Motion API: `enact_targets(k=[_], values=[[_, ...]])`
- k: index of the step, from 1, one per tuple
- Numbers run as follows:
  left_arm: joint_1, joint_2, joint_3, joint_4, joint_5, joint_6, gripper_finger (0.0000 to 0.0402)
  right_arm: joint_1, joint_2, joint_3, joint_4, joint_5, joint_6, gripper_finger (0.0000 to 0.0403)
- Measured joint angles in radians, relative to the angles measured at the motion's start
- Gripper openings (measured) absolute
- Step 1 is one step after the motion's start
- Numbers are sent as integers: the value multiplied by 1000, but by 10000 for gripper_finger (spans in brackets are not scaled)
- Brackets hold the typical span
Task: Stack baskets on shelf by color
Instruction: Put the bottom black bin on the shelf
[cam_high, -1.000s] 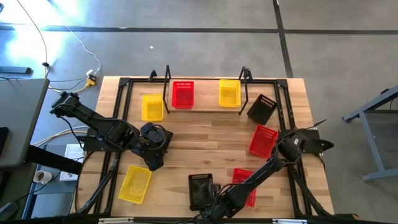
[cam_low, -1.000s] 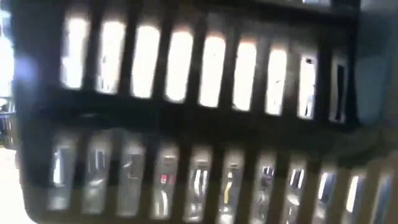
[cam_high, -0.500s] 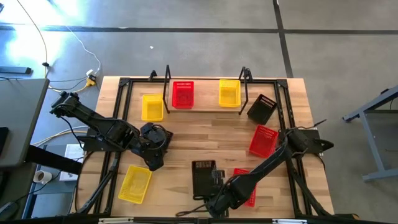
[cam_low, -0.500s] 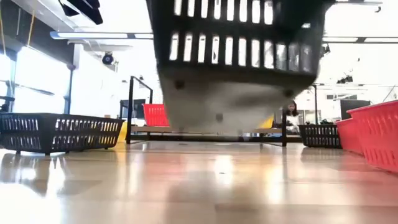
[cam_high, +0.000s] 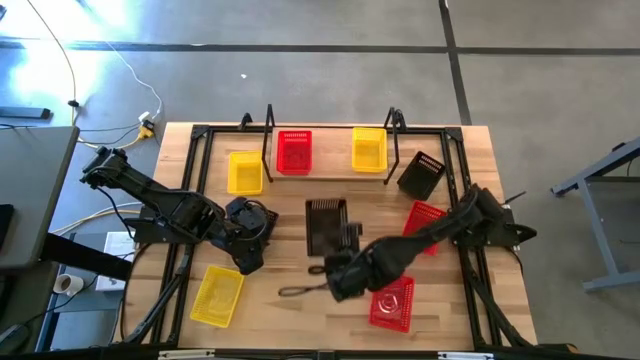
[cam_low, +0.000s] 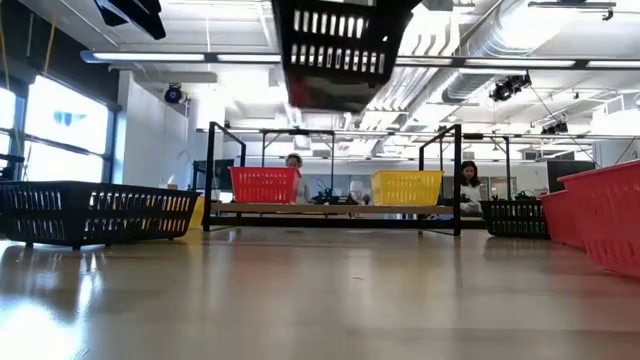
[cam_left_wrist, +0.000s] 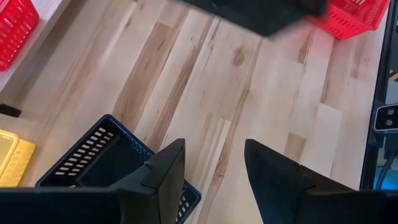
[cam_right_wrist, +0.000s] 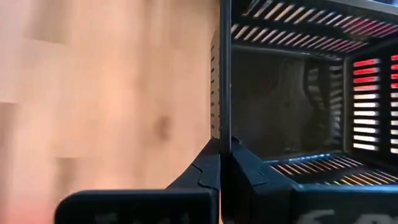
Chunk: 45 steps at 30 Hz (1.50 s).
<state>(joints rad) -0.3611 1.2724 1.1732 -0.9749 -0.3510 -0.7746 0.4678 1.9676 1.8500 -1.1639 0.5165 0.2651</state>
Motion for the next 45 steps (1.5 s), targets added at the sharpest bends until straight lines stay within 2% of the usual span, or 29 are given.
enact_targets(k=[10, 15, 19, 22, 26, 35, 39, 45], values=[[0, 0, 0, 0, -30, 0, 156, -188, -120, 0, -55, 128, -195, 0], [0, 0, 0, 0, -67, 0, 156, -299, -153, 0, -47, 135, -282, 0], [1, 0, 0, 0, -80, 0, 156, -393, -156, -2, 3, 67, -357, 0], [3, 0, 0, 0, -80, 0, 156, -458, -164, -71, 142, -19, -424, 0], [18, 0, 0, -4, -80, 0, 156, -522, -165, -151, 193, -57, -483, 0], [76, 0, 0, -6, -80, 0, 156, -601, -167, -253, 332, -123, -588, 0], [100, 0, 0, -6, -80, 0, 156, -638, -167, -326, 392, -178, -606, 0], [126, 0, 0, -6, -80, 0, 156, -665, -166, -448, 500, -201, -674, 0]])
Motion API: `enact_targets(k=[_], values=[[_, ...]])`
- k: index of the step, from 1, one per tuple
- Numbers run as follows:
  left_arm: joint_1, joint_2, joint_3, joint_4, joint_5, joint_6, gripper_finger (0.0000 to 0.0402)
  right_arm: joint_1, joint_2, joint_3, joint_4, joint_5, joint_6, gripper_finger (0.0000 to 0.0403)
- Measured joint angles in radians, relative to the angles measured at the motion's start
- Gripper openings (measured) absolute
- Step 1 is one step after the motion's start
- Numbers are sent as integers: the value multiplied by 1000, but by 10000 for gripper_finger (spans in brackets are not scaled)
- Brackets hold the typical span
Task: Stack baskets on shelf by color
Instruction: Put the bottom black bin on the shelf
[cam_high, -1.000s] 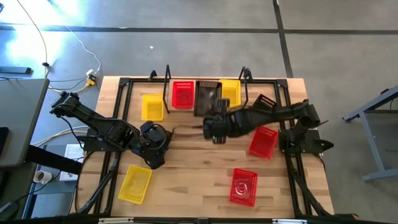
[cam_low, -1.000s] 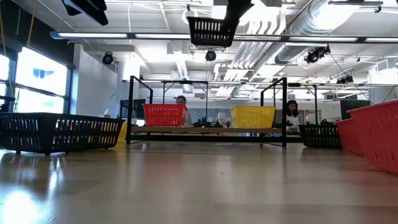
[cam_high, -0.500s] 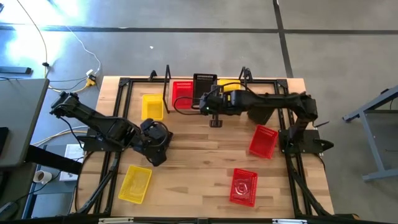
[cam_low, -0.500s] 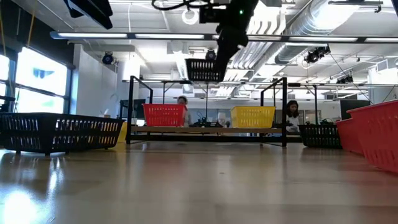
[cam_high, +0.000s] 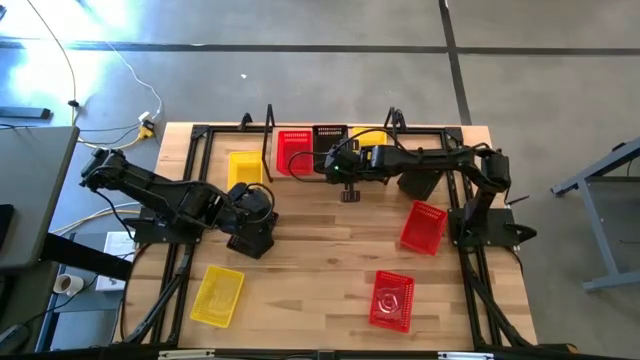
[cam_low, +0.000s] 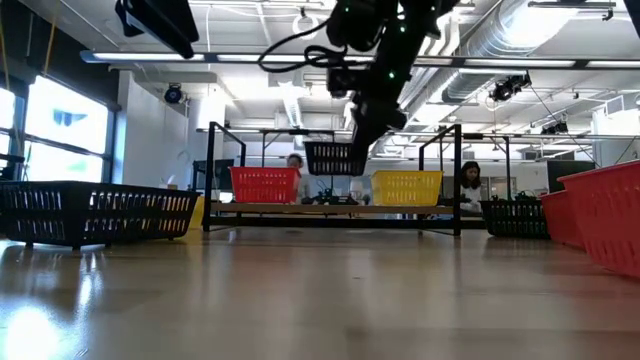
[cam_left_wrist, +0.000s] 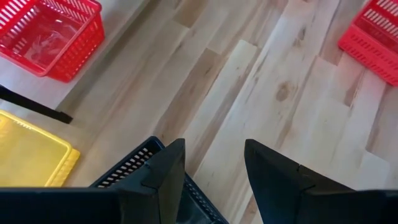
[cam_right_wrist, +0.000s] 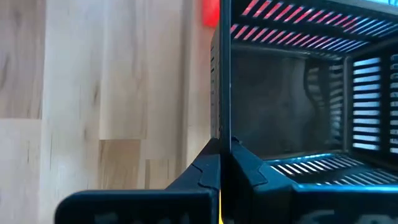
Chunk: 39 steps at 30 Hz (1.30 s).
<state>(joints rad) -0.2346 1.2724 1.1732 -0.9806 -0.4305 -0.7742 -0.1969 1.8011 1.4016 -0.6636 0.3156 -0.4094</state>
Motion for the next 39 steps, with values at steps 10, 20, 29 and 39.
enact_targets(k=[10, 20, 29, 39], values=[[39, 0, 0, 0, 0, 0, 156, -37, 0, -74, 109, -61, -36, 0], [71, 0, 0, 0, 0, 9, 156, -96, 6, -76, 115, -151, -34, 0], [125, 0, 0, 2, 0, 34, 156, -100, 15, -76, 114, -201, -26, 0], [166, 0, 0, 12, 0, 18, 156, -105, 23, -76, 114, -217, -10, 0]])
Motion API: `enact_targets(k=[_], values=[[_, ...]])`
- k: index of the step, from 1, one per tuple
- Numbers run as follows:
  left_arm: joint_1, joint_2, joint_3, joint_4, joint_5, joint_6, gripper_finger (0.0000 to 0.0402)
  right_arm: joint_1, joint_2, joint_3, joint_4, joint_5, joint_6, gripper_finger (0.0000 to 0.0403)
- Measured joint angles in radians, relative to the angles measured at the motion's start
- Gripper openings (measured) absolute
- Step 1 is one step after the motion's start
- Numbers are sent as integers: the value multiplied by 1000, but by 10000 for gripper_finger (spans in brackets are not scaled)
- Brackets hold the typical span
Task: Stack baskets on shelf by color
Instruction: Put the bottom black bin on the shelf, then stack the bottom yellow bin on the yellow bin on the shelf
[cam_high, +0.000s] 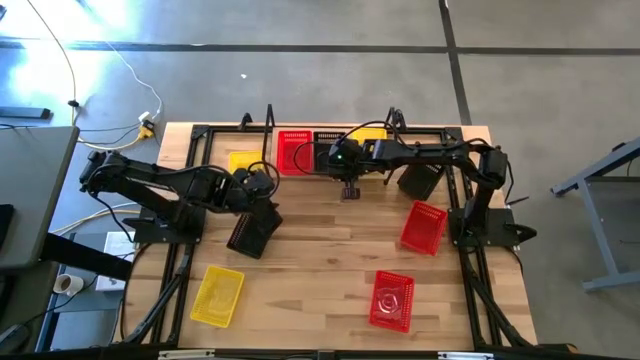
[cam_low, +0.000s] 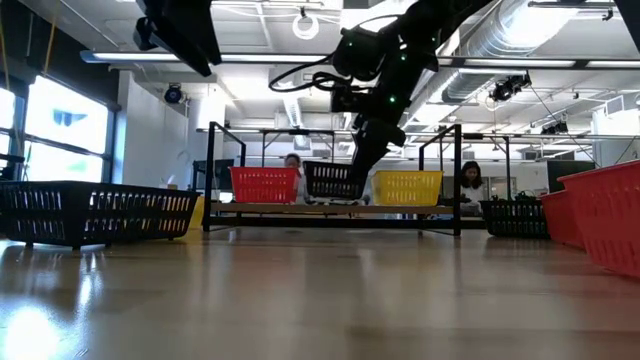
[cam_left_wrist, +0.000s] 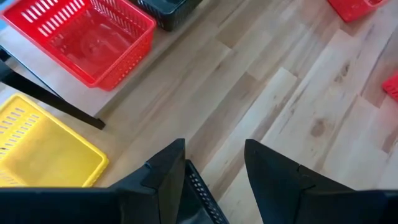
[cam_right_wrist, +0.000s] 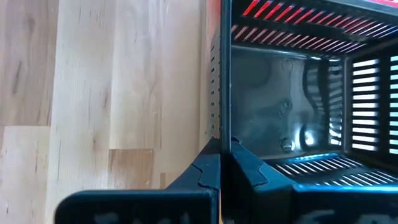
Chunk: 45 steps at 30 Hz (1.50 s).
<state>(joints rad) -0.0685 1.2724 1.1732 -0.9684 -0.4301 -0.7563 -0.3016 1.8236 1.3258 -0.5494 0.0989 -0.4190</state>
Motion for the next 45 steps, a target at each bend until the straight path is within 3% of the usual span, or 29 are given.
enact_targets(k=[5, 16, 27, 34, 45], values=[[0, 0, 0, 0, 38, 0, 156, 0, 0, 0, 1, 2, 33, 6], [0, 0, 0, -7, 122, -3, 156, 0, 0, 0, 1, 23, 72, 83], [-31, 0, 0, -53, 169, -47, 156, 16, 0, 1, 1, 5, 157, 89], [-89, 0, 0, -233, 176, -185, 156, 26, -1, 47, -29, 17, 186, 89], [-253, 0, 0, -413, 287, -508, 156, 27, -3, 211, -153, 49, 210, 89]])
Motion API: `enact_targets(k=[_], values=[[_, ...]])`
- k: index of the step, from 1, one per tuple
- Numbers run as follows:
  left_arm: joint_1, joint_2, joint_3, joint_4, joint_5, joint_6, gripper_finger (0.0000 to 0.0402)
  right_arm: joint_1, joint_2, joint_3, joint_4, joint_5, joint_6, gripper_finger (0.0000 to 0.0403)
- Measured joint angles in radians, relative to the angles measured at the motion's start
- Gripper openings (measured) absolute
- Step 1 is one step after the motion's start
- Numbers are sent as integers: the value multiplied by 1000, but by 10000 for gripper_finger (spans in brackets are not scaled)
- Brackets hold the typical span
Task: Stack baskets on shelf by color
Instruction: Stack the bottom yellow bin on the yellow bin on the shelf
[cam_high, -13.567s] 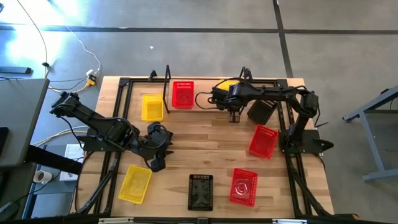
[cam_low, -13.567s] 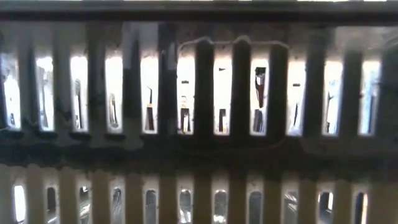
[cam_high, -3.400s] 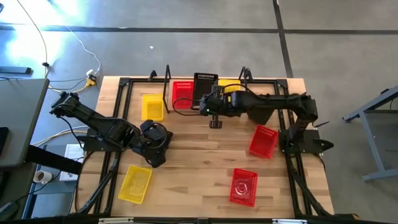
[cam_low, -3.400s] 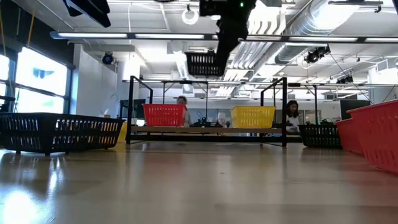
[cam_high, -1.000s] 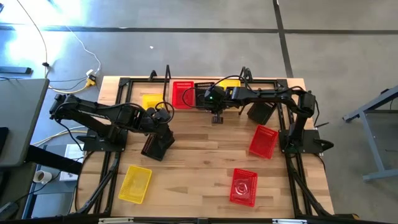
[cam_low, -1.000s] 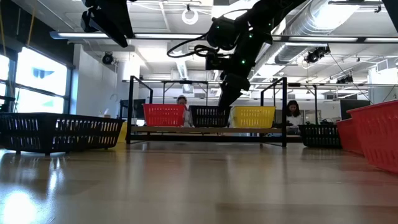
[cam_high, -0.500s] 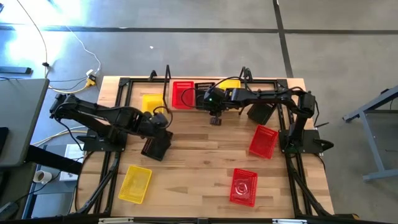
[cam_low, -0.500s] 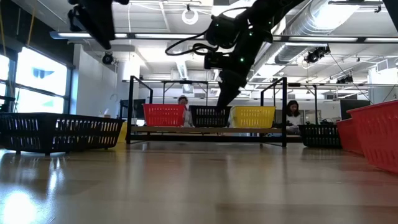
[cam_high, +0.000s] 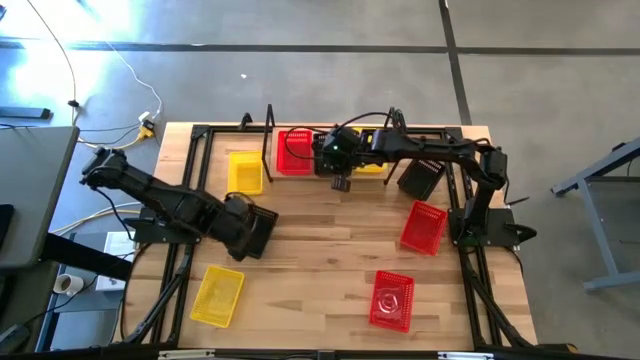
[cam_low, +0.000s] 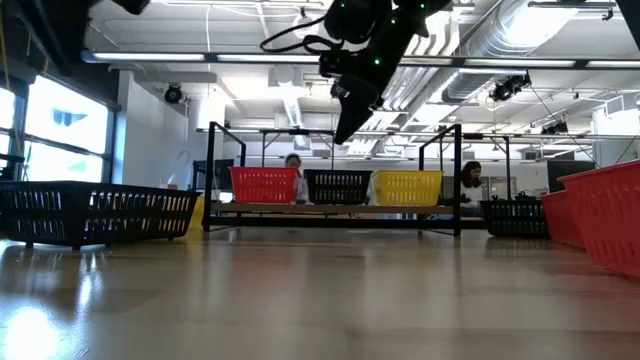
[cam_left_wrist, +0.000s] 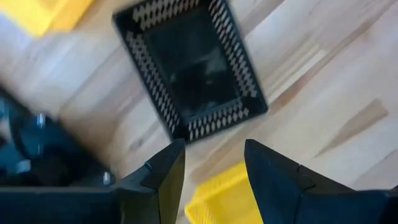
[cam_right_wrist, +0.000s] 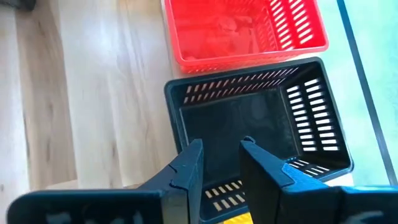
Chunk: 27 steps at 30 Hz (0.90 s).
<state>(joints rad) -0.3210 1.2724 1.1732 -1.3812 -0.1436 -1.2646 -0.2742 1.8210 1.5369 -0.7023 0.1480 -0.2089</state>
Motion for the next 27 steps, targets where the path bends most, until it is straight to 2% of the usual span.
enact_targets(k=[8, 13, 19, 27], values=[[-192, 0, -3, -65, 31, -369, 156, 29, 0, 20, -34, -1, 0, 89], [-310, -1, -62, -54, 74, -569, 156, 54, 0, 20, -53, -1, 0, 89], [-417, 0, -129, 40, 87, -769, 156, 86, 0, 20, -71, -1, 0, 89], [-502, 1, -226, 180, 87, -945, 156, 142, 0, 20, -72, 0, 32, 89]])
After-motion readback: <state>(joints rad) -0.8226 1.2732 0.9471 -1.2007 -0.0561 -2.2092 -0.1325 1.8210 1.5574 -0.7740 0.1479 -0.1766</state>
